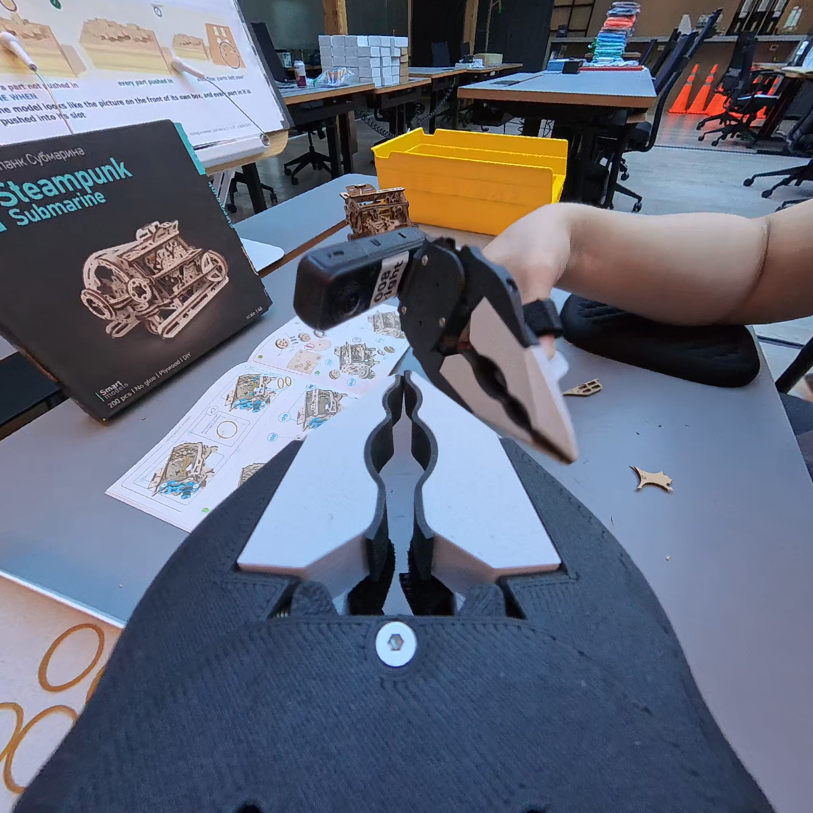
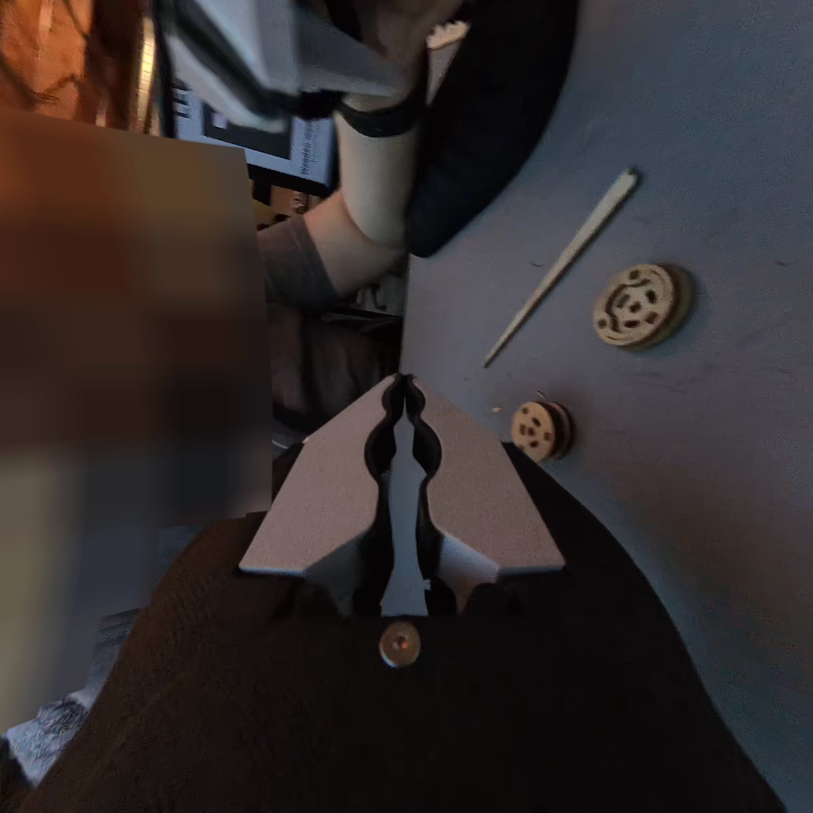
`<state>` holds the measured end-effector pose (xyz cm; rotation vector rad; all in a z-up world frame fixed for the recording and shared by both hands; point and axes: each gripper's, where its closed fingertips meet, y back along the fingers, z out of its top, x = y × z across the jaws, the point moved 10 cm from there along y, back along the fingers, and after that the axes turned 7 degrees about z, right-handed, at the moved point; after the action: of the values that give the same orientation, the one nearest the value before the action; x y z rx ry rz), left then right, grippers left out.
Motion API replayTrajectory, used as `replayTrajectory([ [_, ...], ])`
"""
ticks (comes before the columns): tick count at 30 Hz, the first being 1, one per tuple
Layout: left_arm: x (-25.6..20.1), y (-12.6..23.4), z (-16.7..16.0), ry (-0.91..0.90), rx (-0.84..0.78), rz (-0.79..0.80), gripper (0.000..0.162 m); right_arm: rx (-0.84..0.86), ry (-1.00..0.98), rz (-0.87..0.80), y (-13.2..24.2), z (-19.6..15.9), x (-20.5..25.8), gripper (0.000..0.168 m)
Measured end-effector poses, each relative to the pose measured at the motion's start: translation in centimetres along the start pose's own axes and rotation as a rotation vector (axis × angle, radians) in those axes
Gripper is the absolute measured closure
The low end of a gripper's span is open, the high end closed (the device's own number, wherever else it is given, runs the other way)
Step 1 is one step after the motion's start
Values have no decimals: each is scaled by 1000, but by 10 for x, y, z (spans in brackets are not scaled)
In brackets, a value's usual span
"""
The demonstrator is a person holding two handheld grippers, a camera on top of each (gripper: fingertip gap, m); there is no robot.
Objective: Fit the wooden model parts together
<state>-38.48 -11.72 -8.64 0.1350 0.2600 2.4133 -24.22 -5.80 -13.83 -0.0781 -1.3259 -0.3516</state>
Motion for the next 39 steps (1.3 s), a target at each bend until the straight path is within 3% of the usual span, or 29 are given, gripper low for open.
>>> replayTrajectory([
  [1, 0, 0, 0, 0, -1, -1, 162, 57, -85, -226, 2, -6, -24, 168],
  [3, 0, 0, 0, 7, -2, -7, 162, 0, -204, -130, 4, -8, -32, 168],
  [4, 0, 0, -1, 7, -1, -5, 162, 44, -150, -225, 5, -8, -25, 168],
  [5, 0, 0, 0, 8, -2, -4, 162, 35, -70, -197, 5, -4, -9, 168],
  [7, 0, 1, 1, 8, -8, -5, 162, -55, 22, 62, 3, 5, 19, 168],
  [9, 1, 2, 2, 9, -15, -4, 162, 37, -98, -322, 12, -3, -22, 166],
  [10, 1, 2, 1, 13, -16, -8, 162, -60, -209, -202, 10, -3, -30, 168],
  [11, 1, 2, 1, 16, -14, -9, 162, -39, -207, -181, 9, -5, -31, 168],
  [12, 1, 2, 1, 16, -9, -9, 162, 1, -161, -245, 10, -5, -25, 168],
  [13, 0, 2, 1, 15, -7, -13, 162, -20, -78, -168, 7, -1, -9, 168],
  [14, 0, 1, 1, 11, -7, -14, 162, -77, 2, 37, 2, 5, 11, 168],
  [15, -1, 1, 1, 6, -6, -15, 162, -67, 14, 56, -1, 6, 15, 168],
  [16, -2, 1, 2, 4, -5, -18, 162, -7, -37, -193, -2, 3, -4, 168],
  [17, -3, 0, 2, 3, -3, -21, 162, 14, -110, -288, -2, 1, -23, 168],
  [18, -3, 0, 1, 2, -2, -22, 162, -32, -203, -219, -4, 0, -28, 168],
  [20, -3, 0, 1, 4, 6, -24, 162, 29, -106, -342, -4, 1, -15, 168],
  [22, -2, 1, 1, 3, -1, -22, 162, -50, 54, 12, -16, 12, 24, 168],
  [23, -2, 2, 2, 4, -5, -19, 162, -37, 40, -26, -17, 13, 21, 168],
  [24, -1, 2, 3, 9, -12, -20, 162, 28, -43, -359, -9, 8, -7, 168],
  [26, 0, 4, 3, 20, -24, -18, 162, -52, -196, -227, -7, 4, -29, 168],
  [28, 2, 5, 3, 30, -27, -17, 162, -10, -108, -219, -10, 1, -20, 168],
  [30, 2, 6, 3, 29, -30, -17, 162, -105, 6, 85, -15, 8, 8, 168],
  [31, 2, 7, 4, 27, -34, -18, 162, -78, -33, -24, -13, 5, -2, 167],
  [32, 1, 7, 4, 25, -35, -20, 162, -2, -113, -270, -6, -3, -26, 166],
  [33, 1, 7, 4, 24, -35, -20, 162, -96, -185, -175, -6, -2, -32, 168],
  [35, 0, 6, 3, 25, -27, -26, 162, -60, -157, -168, -8, -7, -28, 168],
  [37, -1, 4, 3, 16, -19, -29, 162, -138, -51, 61, -10, 1, -3, 168],
  [38, -2, 4, 3, 10, -15, -31, 162, -147, -62, -9, -7, 2, -6, 168],
  [39, -3, 3, 3, 5, -12, -33, 162, -84, -131, -275, -1, -3, -27, 168],
])
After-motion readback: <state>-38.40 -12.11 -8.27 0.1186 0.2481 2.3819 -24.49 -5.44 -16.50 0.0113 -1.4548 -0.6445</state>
